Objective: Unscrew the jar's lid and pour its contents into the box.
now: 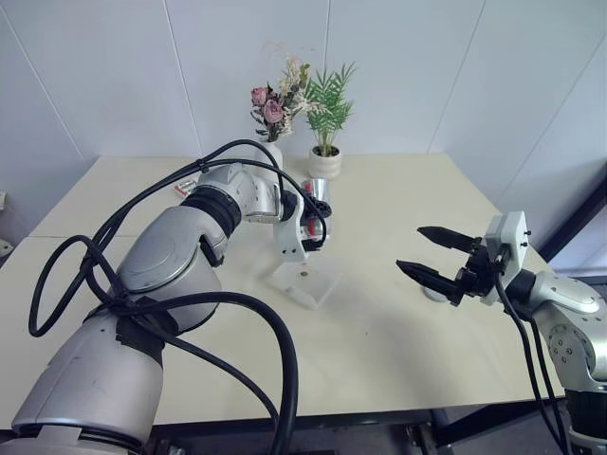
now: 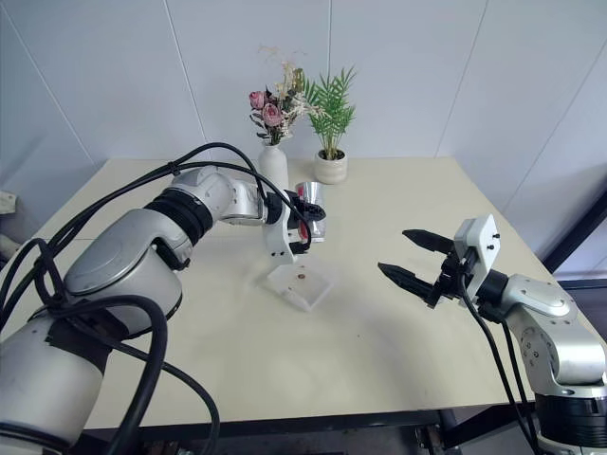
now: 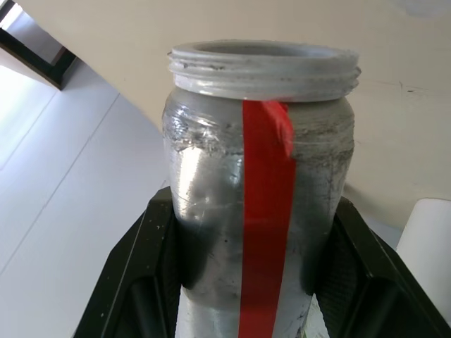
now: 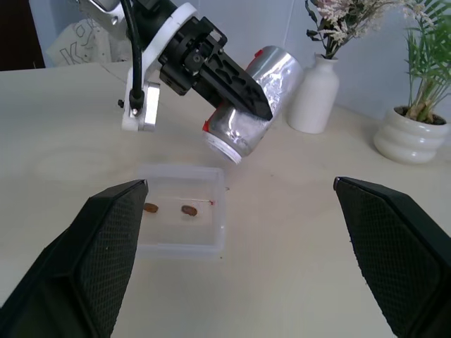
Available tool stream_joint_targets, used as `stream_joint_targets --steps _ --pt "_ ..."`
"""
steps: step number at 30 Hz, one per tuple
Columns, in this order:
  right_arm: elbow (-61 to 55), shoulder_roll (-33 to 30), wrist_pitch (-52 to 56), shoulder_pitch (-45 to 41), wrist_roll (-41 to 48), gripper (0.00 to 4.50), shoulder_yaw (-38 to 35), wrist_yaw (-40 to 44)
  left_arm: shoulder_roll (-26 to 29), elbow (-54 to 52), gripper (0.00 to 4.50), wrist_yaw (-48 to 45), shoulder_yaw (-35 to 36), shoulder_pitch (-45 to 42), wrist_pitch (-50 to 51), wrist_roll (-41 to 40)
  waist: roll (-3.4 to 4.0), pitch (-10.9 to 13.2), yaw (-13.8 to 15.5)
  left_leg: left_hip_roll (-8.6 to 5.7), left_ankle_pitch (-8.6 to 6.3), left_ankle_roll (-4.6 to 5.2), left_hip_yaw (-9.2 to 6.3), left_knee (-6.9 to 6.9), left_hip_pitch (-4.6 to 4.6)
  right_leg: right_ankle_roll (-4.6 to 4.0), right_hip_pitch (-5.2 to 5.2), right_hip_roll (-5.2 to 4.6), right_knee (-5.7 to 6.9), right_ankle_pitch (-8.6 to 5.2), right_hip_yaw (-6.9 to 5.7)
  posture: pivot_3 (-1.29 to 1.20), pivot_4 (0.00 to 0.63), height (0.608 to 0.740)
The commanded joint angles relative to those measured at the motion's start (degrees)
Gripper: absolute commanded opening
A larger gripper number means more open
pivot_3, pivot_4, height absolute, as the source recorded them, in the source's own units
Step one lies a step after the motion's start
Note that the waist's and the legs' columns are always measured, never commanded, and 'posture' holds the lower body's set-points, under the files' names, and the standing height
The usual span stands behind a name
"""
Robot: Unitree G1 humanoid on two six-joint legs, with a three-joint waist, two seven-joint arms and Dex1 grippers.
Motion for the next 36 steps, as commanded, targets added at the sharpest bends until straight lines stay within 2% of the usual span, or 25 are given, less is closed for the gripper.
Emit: stream_joint_targets --steps 1,4,5,8,11,15,19,24,27,31,34,36 --pt "-2.0 0.0 -1.2 0.0 1.5 4.46 -1.3 -0.3 2.4 0.8 2.03 -4.1 2.8 0.3 -1.6 -3.9 0.0 0.0 -0.1 0.0 0.0 0.0 0.03 0.02 0.03 0.0 0.0 0.0 0.04 0.0 0.03 0.0 0.15 0.74" --pt "-1.8 0.0 -1.1 -0.1 1.5 4.46 -1.1 -0.3 4.4 2.3 2.03 -11.3 9.5 1.6 -6.3 -12.4 0.0 0.0 -0.1 0.0 0.01 0.01 0.08 0.1 0.07 0.0 0.01 0.01 0.16 0.0 0.07 0.0 0.15 0.74" --pt "-1.7 -0.1 -1.0 -0.3 1.5 4.46 -1.0 -0.2 4.8 3.0 2.03 -15.6 14.0 2.8 -9.1 -17.9 0.01 0.0 -0.1 0.0 0.01 0.01 0.08 0.13 0.07 0.01 0.01 0.01 0.18 0.01 0.07 0.0 0.15 0.74" --pt "-1.2 -0.2 -1.1 -1.3 1.5 4.46 -0.5 0.0 5.5 5.3 2.03 -35.1 29.2 8.1 -9.2 -36.0 0.04 0.0 0.1 0.0 0.01 0.01 0.08 0.19 0.06 0.01 0.03 0.0 0.21 0.01 0.06 0.0 0.15 0.74" --pt "-0.6 -0.1 -1.1 -2.4 1.6 4.46 0.1 0.4 4.8 4.0 2.03 -54.8 44.0 13.8 -1.3 -53.4 0.05 0.0 0.0 0.0 0.01 0.01 0.1 0.29 0.05 0.01 0.03 0.0 0.29 0.01 0.05 0.0 0.15 0.74" --pt "-0.1 0.7 -0.7 -5.0 1.6 4.46 2.5 1.5 4.7 -1.6 2.03 -67.0 57.7 20.3 14.2 -69.4 0.05 0.0 -0.4 0.01 0.01 0.02 0.06 0.48 0.06 0.01 0.01 0.01 0.56 0.01 0.03 0.0 0.15 0.74" --pt "0.3 1.7 -0.8 -8.5 0.9 4.46 6.3 3.2 5.8 -8.6 2.03 -64.1 67.6 25.6 29.2 -79.0 0.05 0.0 -0.9 0.02 -0.01 0.05 -0.12 0.99 0.01 0.02 0.06 0.06 0.9 0.01 -0.01 0.0 0.15 0.74" --pt "0.6 2.7 -1.5 -11.9 0.4 4.46 9.1 4.2 7.3 -16.6 2.03 -55.0 77.2 31.5 40.7 -87.2 0.05 0.0 -1.6 0.02 0.0 0.07 -0.28 1.26 0.06 0.14 0.27 0.06 1.01 0.13 -0.05 0.0 0.15 0.74" --pt "0.3 3.5 -1.7 -14.3 0.0 4.46 11.0 5.2 10.0 -18.4 2.03 -48.8 82.6 36.3 41.1 -90.2 0.06 0.0 -2.9 0.02 0.0 0.07 -0.28 1.3 0.09 0.13 0.25 0.05 1.1 0.16 -0.04 0.0 0.15 0.74" --pt "0.4 4.3 -1.3 -16.1 0.2 4.46 12.2 6.2 13.2 -19.1 2.03 -49.2 83.4 43.2 34.3 -89.7 0.06 0.0 -3.2 0.04 0.01 0.08 -0.37 1.25 0.09 0.12 0.25 0.04 1.12 0.17 -0.12 0.0 0.15 0.74" --pt "0.1 4.6 -1.2 -16.8 0.1 4.46 13.2 6.9 15.5 -14.7 2.03 -40.9 88.6 45.4 36.9 -92.6 0.03 0.0 -3.0 0.04 0.02 0.08 -0.36 1.28 0.07 0.11 0.25 0.0 1.1 0.17 -0.15 0.0 0.15 0.74" --pt "0.0 4.8 -1.2 -16.8 0.0 4.46 13.6 6.9 16.9 -13.0 2.03 -39.3 88.9 47.0 33.5 -91.9 0.0 -0.1 -3.0 0.03 0.02 0.08 -0.36 1.31 0.05 0.1 0.26 -0.02 1.09 0.18 -0.17 0.0 0.15 0.74"
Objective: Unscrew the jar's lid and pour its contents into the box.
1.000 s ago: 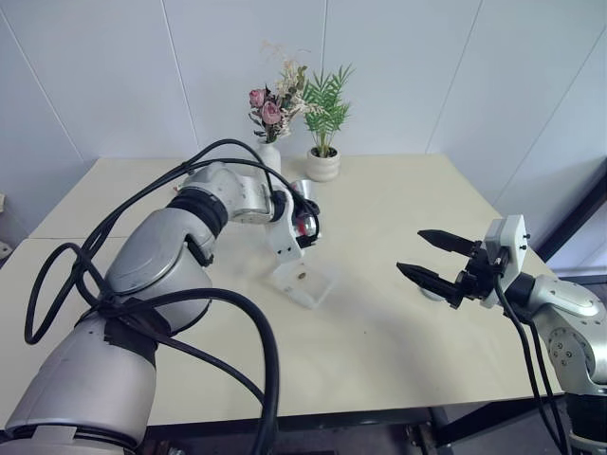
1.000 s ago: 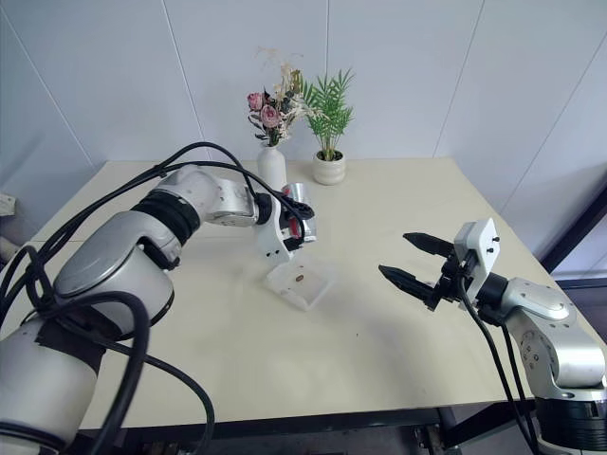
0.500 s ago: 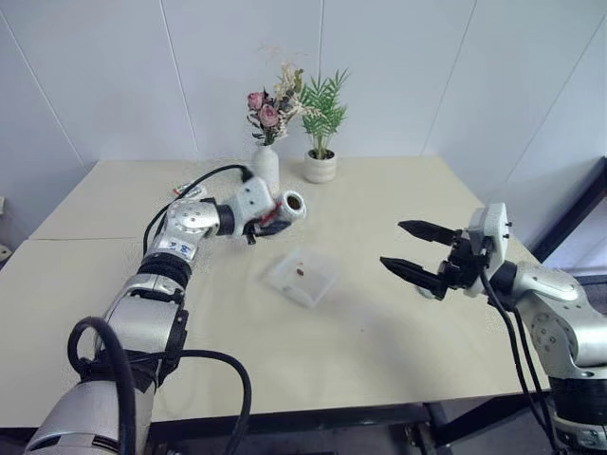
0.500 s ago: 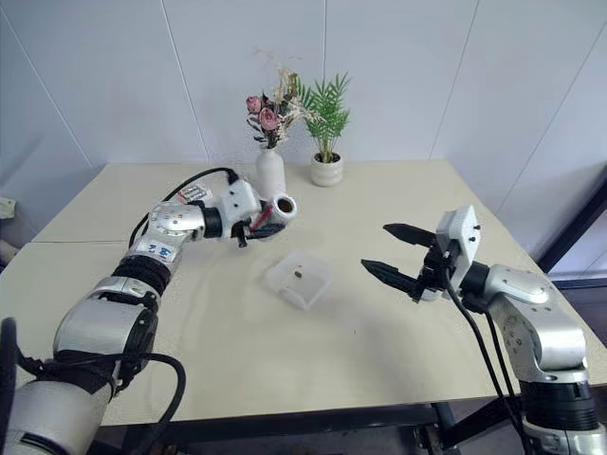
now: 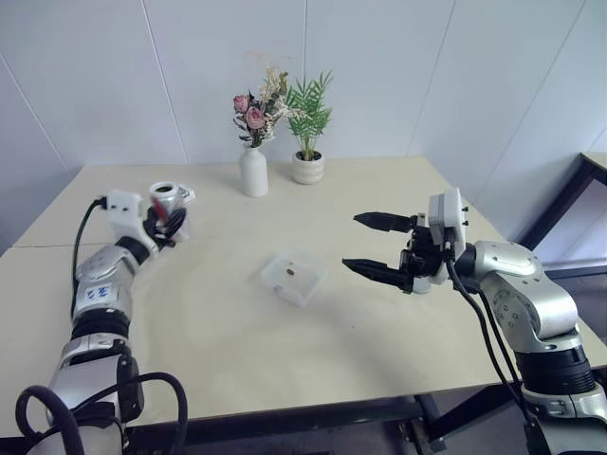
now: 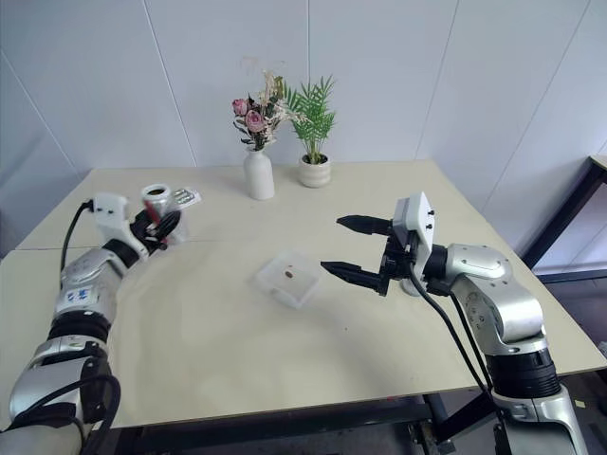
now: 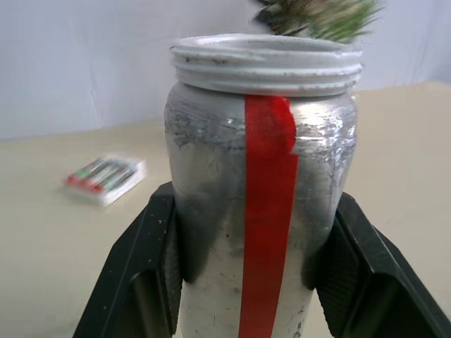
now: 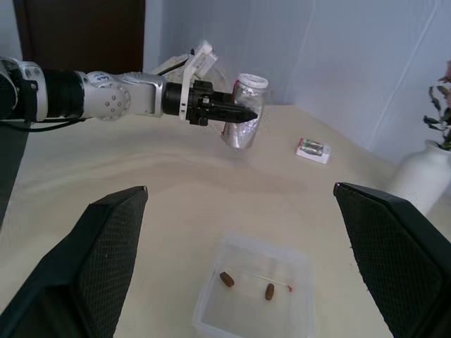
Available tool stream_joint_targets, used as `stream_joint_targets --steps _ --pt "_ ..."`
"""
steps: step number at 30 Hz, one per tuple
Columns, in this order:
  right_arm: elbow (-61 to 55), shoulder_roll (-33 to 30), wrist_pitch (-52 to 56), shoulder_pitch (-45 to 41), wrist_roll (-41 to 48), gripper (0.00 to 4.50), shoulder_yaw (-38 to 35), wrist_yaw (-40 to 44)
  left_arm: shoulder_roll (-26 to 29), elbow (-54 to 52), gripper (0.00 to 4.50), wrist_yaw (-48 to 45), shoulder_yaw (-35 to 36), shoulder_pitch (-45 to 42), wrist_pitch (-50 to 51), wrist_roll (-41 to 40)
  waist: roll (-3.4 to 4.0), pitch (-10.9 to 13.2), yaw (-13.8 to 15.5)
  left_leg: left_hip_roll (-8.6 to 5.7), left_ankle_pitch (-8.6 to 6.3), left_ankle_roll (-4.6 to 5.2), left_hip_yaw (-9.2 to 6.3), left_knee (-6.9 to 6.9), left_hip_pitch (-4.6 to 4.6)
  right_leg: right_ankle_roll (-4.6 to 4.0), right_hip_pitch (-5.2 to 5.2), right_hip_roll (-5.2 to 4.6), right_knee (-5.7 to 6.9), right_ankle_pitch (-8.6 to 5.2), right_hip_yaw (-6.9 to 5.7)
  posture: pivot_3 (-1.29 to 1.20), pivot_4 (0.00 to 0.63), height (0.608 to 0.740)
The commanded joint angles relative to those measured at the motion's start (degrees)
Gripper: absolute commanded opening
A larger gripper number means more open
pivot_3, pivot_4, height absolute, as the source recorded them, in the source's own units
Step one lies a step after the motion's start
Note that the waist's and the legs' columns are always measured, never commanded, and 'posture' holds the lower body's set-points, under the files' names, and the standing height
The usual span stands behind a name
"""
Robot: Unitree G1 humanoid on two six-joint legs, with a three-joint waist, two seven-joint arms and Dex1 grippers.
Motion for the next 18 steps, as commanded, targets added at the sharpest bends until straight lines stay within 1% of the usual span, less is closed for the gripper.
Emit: stream_joint_targets --steps 1,10,18 --pt "-1.9 0.1 -0.5 -1.1 0.4 4.46 -0.1 0.6 3.3 1.7 2.03 4.6 2.5 1.2 -4.3 -1.0 -0.01 0.0 0.0 -0.01 0.0 0.0 0.01 0.0 0.0 0.0 0.0 -0.01 -0.02 0.0 0.0 0.0 0.15 0.74" --pt "-2.9 0.3 -0.3 0.2 0.5 4.46 0.3 0.1 3.2 5.4 2.03 8.3 4.8 6.2 -12.7 -2.1 -0.02 0.0 0.4 -0.01 0.0 0.0 0.02 -0.07 0.0 -0.01 0.01 -0.02 -0.08 0.0 -0.04 0.0 0.15 0.74" --pt "-4.4 -0.2 0.6 1.2 1.2 4.46 -0.5 -0.3 2.4 7.3 2.03 9.2 5.3 9.3 -12.9 -3.3 -0.06 0.0 0.1 -0.01 0.0 0.0 0.04 -0.07 0.01 -0.03 0.01 -0.02 -0.08 0.01 -0.04 0.0 0.15 0.74"
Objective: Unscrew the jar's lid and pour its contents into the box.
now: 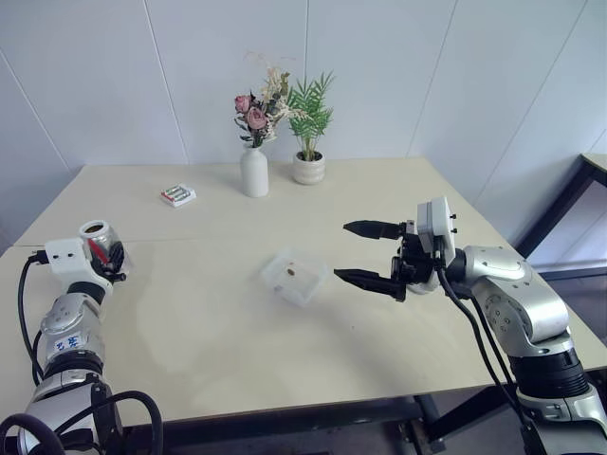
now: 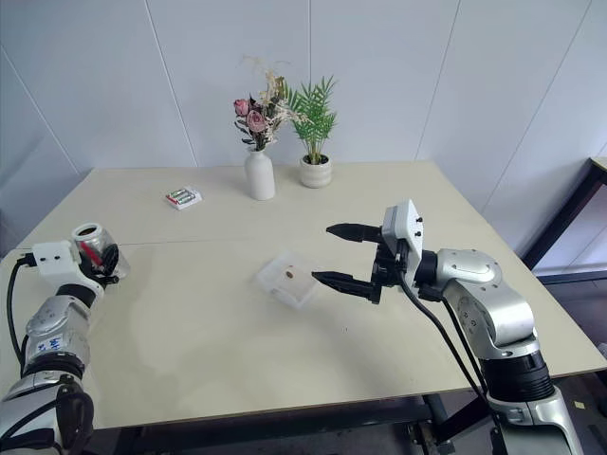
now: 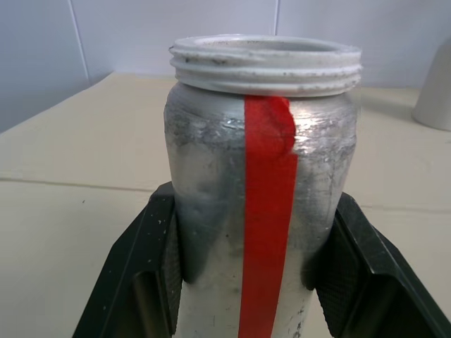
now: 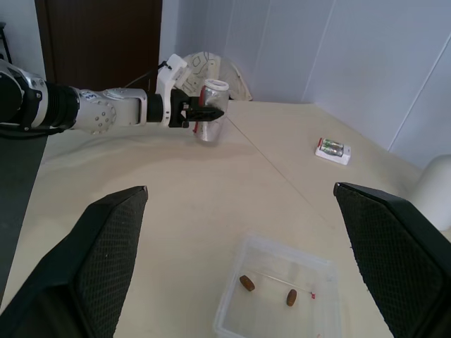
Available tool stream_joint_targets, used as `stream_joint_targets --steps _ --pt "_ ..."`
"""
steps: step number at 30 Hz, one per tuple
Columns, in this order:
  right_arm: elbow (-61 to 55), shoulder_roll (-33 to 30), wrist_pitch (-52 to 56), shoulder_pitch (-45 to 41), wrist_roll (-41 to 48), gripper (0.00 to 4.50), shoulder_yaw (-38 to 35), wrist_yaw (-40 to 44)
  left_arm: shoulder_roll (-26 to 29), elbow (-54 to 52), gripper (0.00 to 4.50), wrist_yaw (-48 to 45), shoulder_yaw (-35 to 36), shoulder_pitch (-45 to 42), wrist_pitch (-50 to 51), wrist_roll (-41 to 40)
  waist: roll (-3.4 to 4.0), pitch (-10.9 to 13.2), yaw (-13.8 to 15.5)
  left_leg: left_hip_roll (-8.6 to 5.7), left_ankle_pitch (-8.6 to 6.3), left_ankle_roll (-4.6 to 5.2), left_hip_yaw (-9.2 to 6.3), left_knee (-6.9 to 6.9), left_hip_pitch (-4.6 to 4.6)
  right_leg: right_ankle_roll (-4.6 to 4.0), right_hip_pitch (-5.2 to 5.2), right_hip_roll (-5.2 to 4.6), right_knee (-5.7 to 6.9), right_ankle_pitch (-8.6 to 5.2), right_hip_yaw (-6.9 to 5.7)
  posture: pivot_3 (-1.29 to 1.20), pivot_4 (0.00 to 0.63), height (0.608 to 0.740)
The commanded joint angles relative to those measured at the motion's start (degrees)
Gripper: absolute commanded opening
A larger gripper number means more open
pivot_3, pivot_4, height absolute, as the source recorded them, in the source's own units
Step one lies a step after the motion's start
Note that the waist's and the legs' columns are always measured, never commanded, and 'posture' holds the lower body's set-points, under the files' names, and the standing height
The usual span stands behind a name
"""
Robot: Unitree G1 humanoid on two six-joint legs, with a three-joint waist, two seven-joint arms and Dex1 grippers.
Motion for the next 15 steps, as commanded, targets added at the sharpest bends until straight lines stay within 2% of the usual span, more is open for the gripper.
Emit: stream_joint_targets --steps 1,6,8,13,14,15 --pt "-2.6 -0.6 0.1 0.4 1.2 4.46 -1.8 -0.2 0.0 -0.6 2.03 -0.2 0.6 1.3 -1.2 -1.0 -0.01 0.0 0.0 0.0 0.0 0.0 0.0 0.0 0.0 0.0 0.0 0.0 0.0 0.0 0.0 0.0 0.15 0.74" --pt "-2.9 -0.7 0.3 0.7 1.3 4.46 -1.9 -0.3 -0.3 -0.8 2.03 -0.8 0.4 2.5 -1.9 -1.2 -0.01 0.0 0.0 0.0 0.0 0.0 0.0 -0.04 0.0 0.0 0.0 0.0 -0.03 0.0 -0.01 0.0 0.15 0.74" --pt "-2.8 -0.7 0.3 0.8 1.3 4.5 -1.9 -0.2 -0.7 -1.0 2.76 -1.0 1.1 3.1 -2.1 -2.1 -0.01 0.0 0.0 0.0 0.0 0.0 0.01 -0.03 0.0 0.0 0.0 0.0 -0.04 0.0 -0.01 0.0 0.15 0.74" --pt "-2.4 -0.5 0.2 0.6 1.1 4.5 -1.7 -0.1 -0.8 -2.1 4.22 -1.5 1.3 3.9 -2.5 -3.0 -0.02 0.0 -0.1 0.0 0.0 0.0 0.01 -0.07 0.01 -0.01 -0.01 0.0 -0.05 0.0 -0.01 0.0 0.15 0.74" --pt "-2.4 -0.5 0.2 0.6 1.1 4.5 -1.7 0.0 -0.7 -2.6 4.48 -2.2 1.4 4.0 -2.5 -3.2 -0.02 0.0 -0.1 0.0 0.0 0.0 0.0 -0.07 0.0 -0.01 -0.01 0.0 -0.05 0.0 -0.01 0.0 0.15 0.74" --pt "-2.4 -0.5 0.2 0.6 1.2 4.5 -1.7 0.0 -0.5 -3.3 4.48 -2.4 1.4 4.3 -2.3 -3.3 -0.03 0.0 0.0 0.0 0.0 0.0 0.0 -0.06 0.0 -0.01 0.0 0.0 -0.05 0.0 -0.01 0.0 0.15 0.74"
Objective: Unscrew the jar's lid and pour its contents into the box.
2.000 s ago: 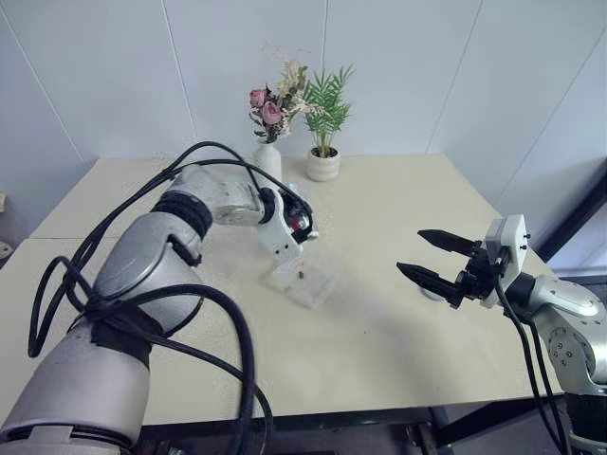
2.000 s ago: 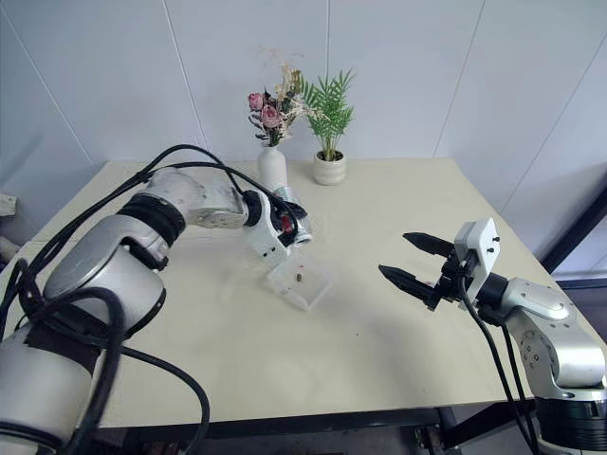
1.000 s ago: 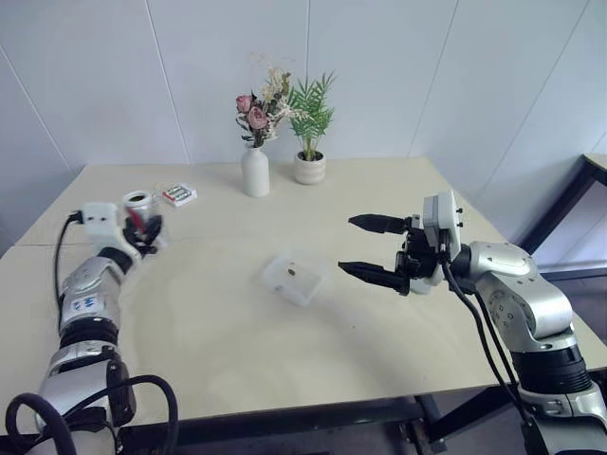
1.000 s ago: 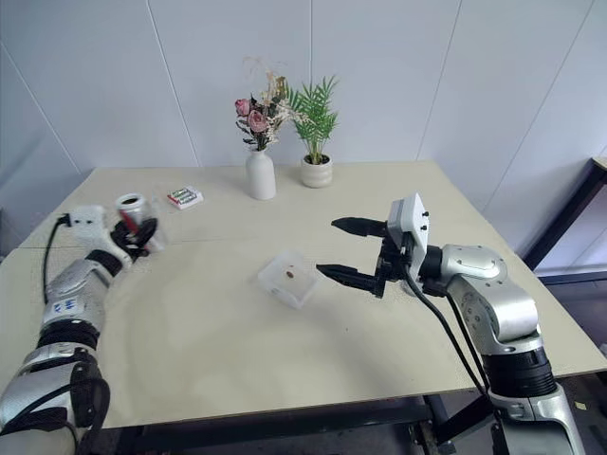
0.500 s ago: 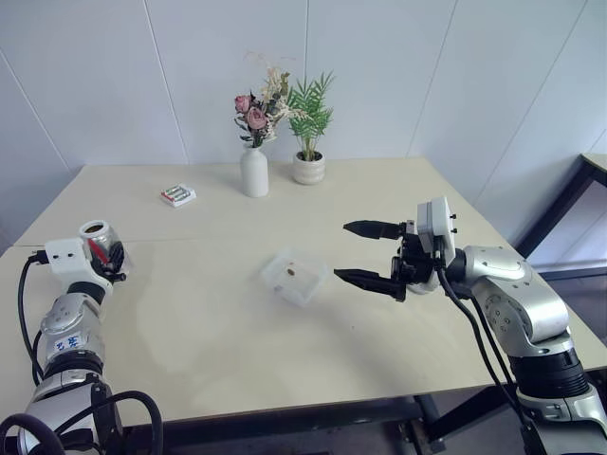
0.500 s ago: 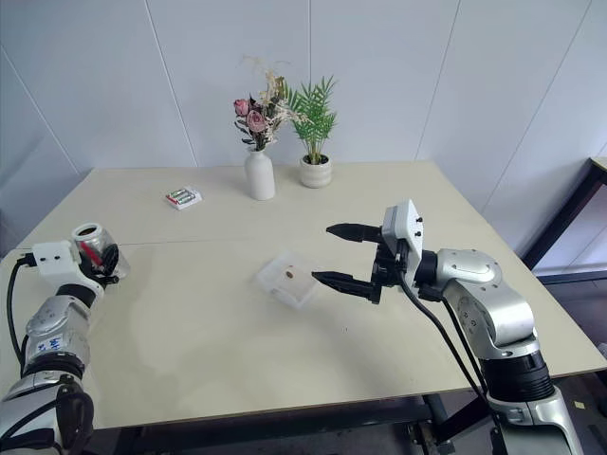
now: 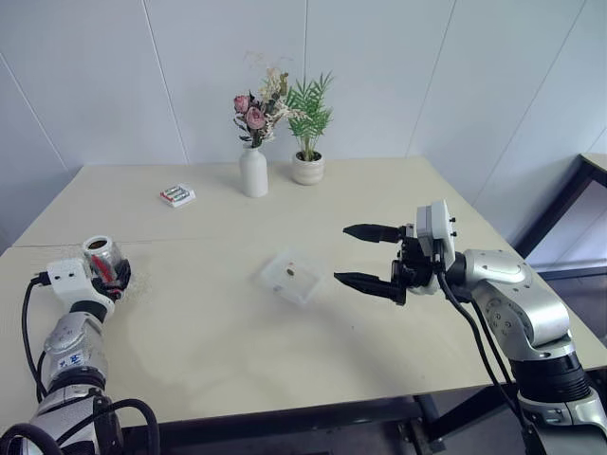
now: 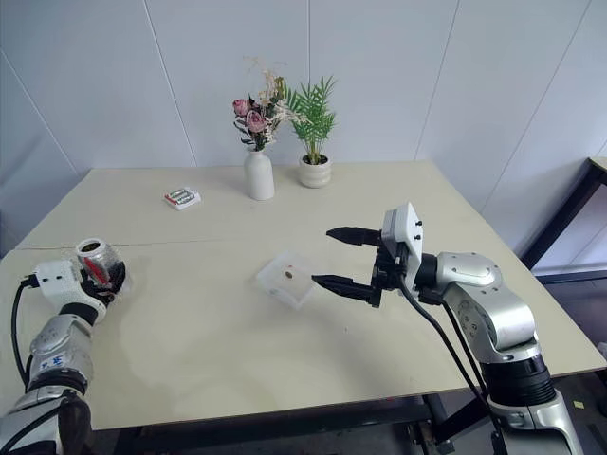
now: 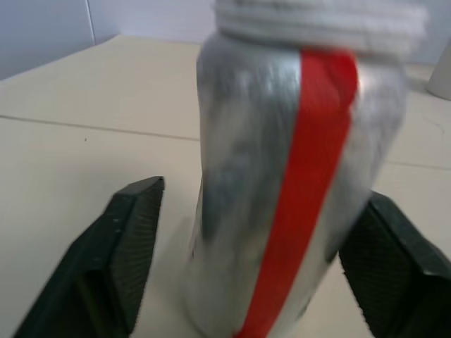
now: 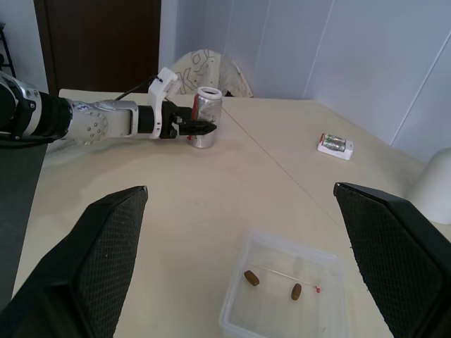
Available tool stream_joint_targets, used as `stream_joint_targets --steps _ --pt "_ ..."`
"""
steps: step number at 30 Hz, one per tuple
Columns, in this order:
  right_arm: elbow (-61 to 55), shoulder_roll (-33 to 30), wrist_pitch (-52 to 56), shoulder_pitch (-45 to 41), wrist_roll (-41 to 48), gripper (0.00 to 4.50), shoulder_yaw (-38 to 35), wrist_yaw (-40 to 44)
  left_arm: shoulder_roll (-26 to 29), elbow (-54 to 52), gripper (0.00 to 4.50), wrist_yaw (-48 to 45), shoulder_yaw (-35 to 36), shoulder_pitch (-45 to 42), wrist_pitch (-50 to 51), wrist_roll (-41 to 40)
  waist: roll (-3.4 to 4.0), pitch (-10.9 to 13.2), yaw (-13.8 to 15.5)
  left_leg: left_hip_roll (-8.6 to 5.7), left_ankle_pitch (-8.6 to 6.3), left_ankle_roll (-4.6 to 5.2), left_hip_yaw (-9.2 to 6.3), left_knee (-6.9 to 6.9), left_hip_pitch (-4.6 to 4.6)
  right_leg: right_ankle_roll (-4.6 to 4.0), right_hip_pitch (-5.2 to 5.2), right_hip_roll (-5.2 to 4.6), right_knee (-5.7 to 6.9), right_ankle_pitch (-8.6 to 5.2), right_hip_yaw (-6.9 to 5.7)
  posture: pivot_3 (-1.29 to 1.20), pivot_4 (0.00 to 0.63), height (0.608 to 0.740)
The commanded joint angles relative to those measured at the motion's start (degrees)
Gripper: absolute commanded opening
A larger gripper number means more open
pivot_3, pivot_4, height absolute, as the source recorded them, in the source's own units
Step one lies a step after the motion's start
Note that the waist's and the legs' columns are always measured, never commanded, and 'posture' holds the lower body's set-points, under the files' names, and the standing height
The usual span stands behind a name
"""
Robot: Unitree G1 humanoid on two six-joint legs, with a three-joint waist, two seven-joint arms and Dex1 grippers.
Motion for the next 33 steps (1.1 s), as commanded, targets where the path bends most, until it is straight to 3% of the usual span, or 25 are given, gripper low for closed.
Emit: stream_joint_targets --steps 1,7,12,16,19,24,28,33 --pt "-1.7 -0.6 -0.1 -0.4 1.1 4.5 -1.6 0.2 1.2 -4.6 4.48 -1.3 0.9 0.7 -1.0 -1.7 0.0 0.0 0.0 0.0 0.0 0.0 0.01 0.0 0.0 0.0 0.0 0.0 -0.01 0.0 0.0 0.0 0.15 0.74" --pt "-2.1 -1.1 0.1 0.5 1.5 4.5 -2.1 0.4 1.9 -15.4 4.48 -3.1 0.8 7.2 1.9 -2.3 0.0 0.0 -0.2 0.01 0.0 0.0 0.04 -0.13 0.02 -0.01 -0.01 -0.01 -0.07 0.0 0.01 0.0 0.15 0.74" --pt "-2.8 -2.1 0.3 2.2 2.0 4.5 -3.4 0.3 3.7 -40.6 4.48 -5.0 1.3 25.0 12.5 -2.6 -0.02 0.0 -0.6 0.07 -0.06 -0.02 0.14 -0.18 0.03 -0.05 -0.03 -0.09 -0.11 -0.02 0.03 0.0 0.15 0.74" --pt "-2.1 -3.4 0.0 3.2 2.1 4.5 -4.8 0.8 5.1 -53.5 4.48 -5.1 4.0 34.5 18.5 -3.6 -0.07 0.0 -0.1 0.08 -0.07 -0.01 0.1 -0.17 0.05 -0.13 -0.03 -0.12 -0.11 -0.04 -0.04 0.0 0.15 0.74" --pt "-1.3 -4.7 -1.0 4.1 1.8 4.5 -5.6 2.1 7.4 -61.3 4.48 -10.8 5.8 40.7 19.8 -5.1 -0.13 -0.1 -0.1 0.08 -0.06 0.01 0.08 -0.17 0.09 -0.23 0.03 -0.13 -0.22 -0.01 -0.07 0.0 0.15 0.74" --pt "0.8 -8.7 -5.2 6.9 -1.4 4.5 -6.2 6.4 11.4 -69.1 4.48 -26.6 3.6 42.0 21.1 -12.7 -0.12 -0.1 0.1 0.07 -0.02 0.08 0.17 -0.19 0.09 -0.86 0.11 -0.17 -0.54 -0.26 -0.06 0.0 0.15 0.74" --pt "1.1 -13.3 -5.5 10.8 -1.3 4.5 -9.2 8.4 17.9 -68.1 4.48 -40.7 0.2 41.8 18.1 -12.3 -0.11 -0.1 -0.1 0.07 -0.02 0.1 0.31 -0.35 0.04 -0.92 0.11 -0.19 -0.86 -0.23 -0.01 0.0 0.15 0.74" --pt "2.4 -16.5 -5.0 14.7 -1.1 4.5 -11.2 10.4 20.6 -64.6 4.48 -44.2 -0.4 35.5 18.6 -12.6 -0.11 -0.1 -0.5 0.13 -0.07 0.15 0.41 -0.48 0.09 -0.84 0.04 -0.11 -0.9 -0.19 0.06 0.0 0.15 0.74"
